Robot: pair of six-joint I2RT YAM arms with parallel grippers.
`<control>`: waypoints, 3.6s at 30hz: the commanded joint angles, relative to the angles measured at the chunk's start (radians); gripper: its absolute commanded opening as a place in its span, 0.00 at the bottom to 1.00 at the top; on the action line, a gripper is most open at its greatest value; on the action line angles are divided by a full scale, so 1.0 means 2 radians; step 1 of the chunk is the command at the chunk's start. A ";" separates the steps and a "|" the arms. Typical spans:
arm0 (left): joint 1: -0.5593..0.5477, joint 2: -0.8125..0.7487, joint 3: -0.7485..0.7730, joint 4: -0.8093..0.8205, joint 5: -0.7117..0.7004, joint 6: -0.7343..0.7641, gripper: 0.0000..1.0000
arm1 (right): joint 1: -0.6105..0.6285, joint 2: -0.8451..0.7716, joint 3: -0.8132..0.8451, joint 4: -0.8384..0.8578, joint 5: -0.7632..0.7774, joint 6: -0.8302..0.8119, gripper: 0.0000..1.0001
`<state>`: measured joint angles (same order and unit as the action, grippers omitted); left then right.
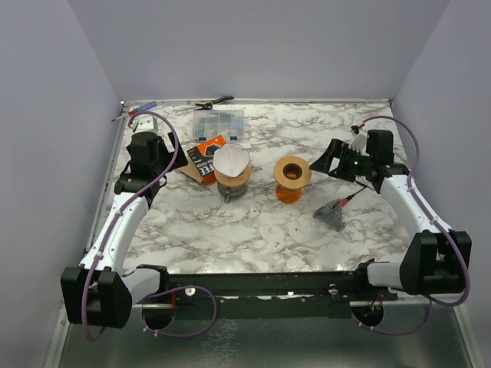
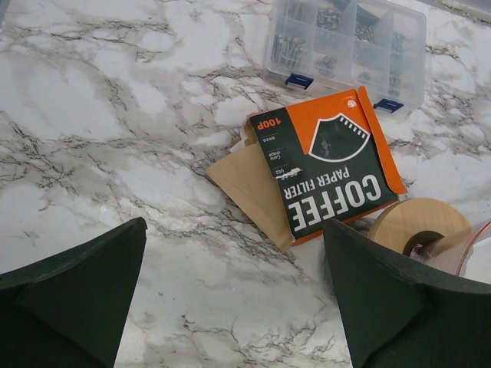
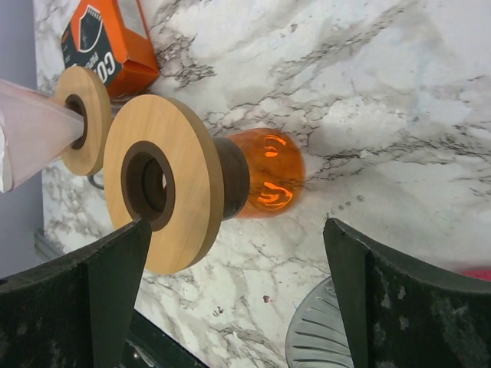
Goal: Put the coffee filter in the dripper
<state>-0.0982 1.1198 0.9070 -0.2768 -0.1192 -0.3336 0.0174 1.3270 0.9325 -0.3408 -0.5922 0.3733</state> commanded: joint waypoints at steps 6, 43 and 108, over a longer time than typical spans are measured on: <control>0.004 -0.013 -0.004 0.009 0.017 -0.002 0.99 | -0.003 -0.076 -0.028 -0.047 0.122 0.008 1.00; 0.004 -0.017 -0.007 0.012 0.021 -0.002 0.99 | -0.003 -0.133 -0.168 -0.062 0.126 0.120 0.73; -0.526 0.147 -0.040 0.335 0.113 -0.074 0.87 | -0.005 -0.117 -0.119 -0.063 0.144 0.079 0.91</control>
<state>-1.0954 1.2953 0.8021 0.2436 0.1303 -0.5552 0.0174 1.0847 0.6758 -0.4511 -0.3222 0.5243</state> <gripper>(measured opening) 0.931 0.903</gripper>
